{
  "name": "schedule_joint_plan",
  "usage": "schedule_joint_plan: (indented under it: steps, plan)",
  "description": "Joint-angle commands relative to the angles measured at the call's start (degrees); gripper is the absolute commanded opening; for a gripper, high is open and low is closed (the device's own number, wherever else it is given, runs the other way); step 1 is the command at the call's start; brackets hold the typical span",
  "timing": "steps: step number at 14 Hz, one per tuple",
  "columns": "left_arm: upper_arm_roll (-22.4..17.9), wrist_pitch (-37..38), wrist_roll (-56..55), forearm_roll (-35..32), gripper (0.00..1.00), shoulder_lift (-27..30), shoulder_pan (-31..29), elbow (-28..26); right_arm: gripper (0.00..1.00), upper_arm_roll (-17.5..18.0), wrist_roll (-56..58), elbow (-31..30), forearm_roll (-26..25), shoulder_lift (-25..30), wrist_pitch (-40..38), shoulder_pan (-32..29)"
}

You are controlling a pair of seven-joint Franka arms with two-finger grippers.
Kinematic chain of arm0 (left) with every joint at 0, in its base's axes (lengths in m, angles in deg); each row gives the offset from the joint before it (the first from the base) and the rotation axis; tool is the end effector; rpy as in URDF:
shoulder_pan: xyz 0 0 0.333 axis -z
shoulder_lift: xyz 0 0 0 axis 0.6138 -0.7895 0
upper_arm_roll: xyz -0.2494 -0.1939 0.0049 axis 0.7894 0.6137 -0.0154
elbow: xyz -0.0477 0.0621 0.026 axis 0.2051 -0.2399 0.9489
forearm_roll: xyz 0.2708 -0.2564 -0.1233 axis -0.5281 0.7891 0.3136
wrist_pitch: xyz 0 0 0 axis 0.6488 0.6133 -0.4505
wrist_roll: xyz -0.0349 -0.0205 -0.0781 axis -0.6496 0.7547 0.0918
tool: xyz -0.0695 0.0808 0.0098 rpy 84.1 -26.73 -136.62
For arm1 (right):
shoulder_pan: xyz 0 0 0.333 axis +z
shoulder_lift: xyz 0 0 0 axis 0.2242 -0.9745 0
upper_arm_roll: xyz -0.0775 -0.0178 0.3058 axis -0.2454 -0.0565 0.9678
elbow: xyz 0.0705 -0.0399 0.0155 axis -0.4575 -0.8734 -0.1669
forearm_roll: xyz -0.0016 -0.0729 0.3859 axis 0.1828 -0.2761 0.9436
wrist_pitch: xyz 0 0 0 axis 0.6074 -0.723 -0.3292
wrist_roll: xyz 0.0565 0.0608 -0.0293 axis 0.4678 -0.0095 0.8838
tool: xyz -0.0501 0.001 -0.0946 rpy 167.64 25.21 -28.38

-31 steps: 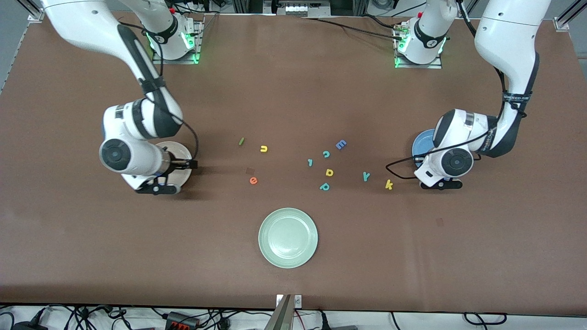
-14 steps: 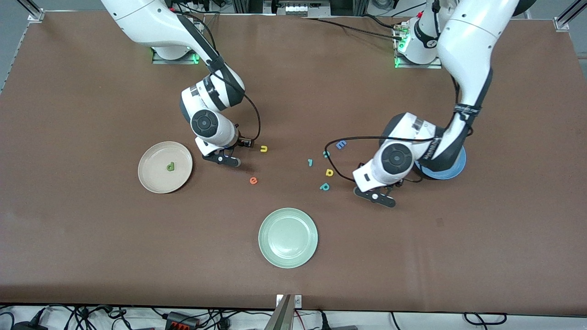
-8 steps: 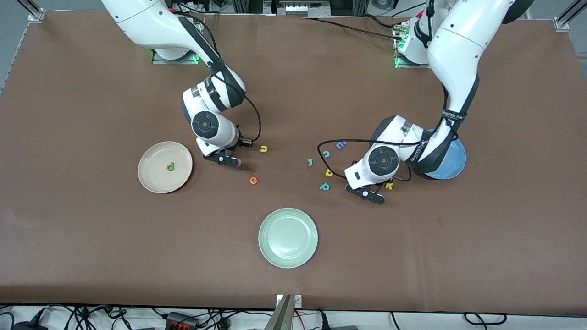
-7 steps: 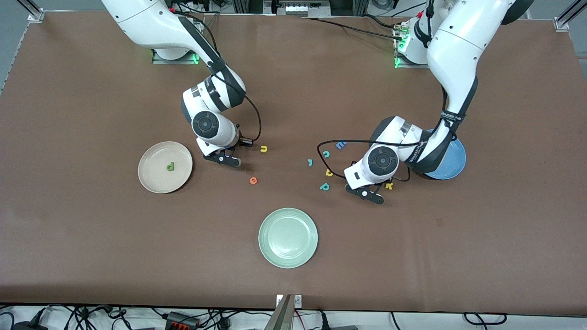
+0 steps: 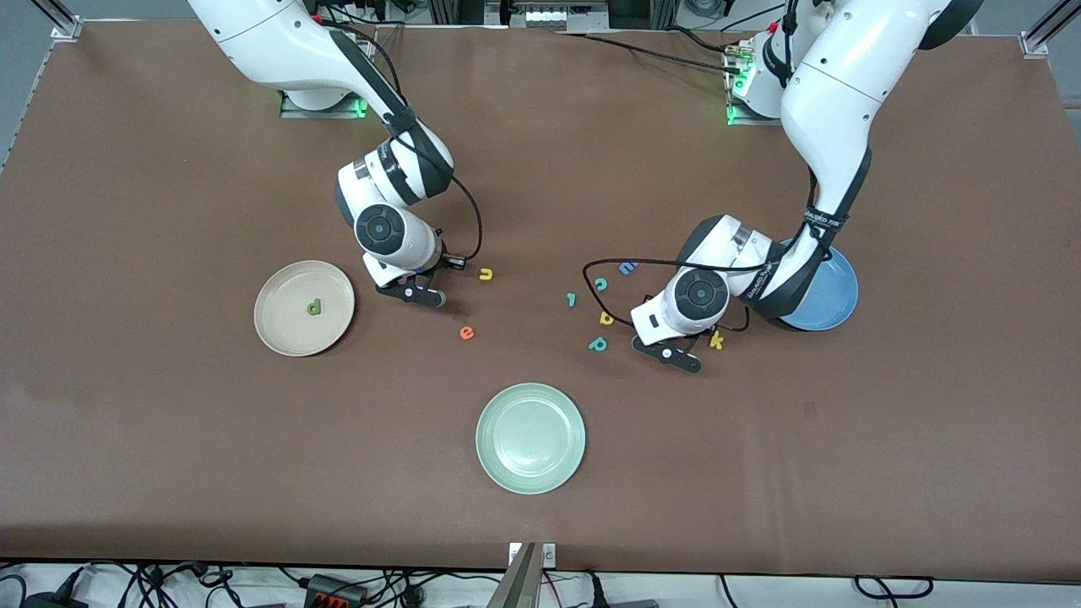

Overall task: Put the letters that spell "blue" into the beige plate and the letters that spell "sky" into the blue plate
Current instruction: 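Grasp the green l and teal y with the right and left grippers, then place the l and y on the beige and blue plates with both grippers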

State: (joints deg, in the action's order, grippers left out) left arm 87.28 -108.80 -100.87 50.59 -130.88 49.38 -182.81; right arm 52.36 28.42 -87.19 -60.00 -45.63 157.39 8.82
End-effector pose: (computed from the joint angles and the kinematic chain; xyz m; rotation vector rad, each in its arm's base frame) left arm 0.5902 -0.2765 0.1706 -3.0049 0.5891 0.3271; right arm 0.4899 0.3154 0.1714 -3.0779 0.3690 0.3964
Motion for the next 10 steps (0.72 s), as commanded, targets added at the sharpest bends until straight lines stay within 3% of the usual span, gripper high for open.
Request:
schedule_joint_plan:
  steps: [1, 2, 5, 7, 10]
  plan:
    - [-0.19, -0.72, 0.1, -0.59, 0.54, 0.28, 0.0, -0.72, 0.0, -0.01, -0.56, 2.04, 0.79, 0.46, -0.58, 0.1]
    - [-0.19, -0.72, 0.1, -0.5, 0.52, 0.2, 0.0, -0.81, 0.0, -0.54, -0.3, 2.83, 0.79, 1.16, -0.76, -0.42]
    - [-0.19, -0.72, 0.1, -0.59, 0.32, 0.28, -0.35, -0.81, 0.0, -4.75, 1.63, 5.55, -0.17, 2.92, -4.17, -2.53]
    - [-0.28, -0.64, 0.02, -0.5, 0.2, 0.46, -0.27, -0.81, 0.0, -10.18, 7.58, 8.54, -0.26, 2.92, -10.31, -2.97]
    - [-0.45, -0.37, 0.1, -0.59, 0.18, 1.16, -0.44, -0.63, 0.0, -17.13, 19.88, 8.56, -0.26, 3.62, -16.31, -3.15]
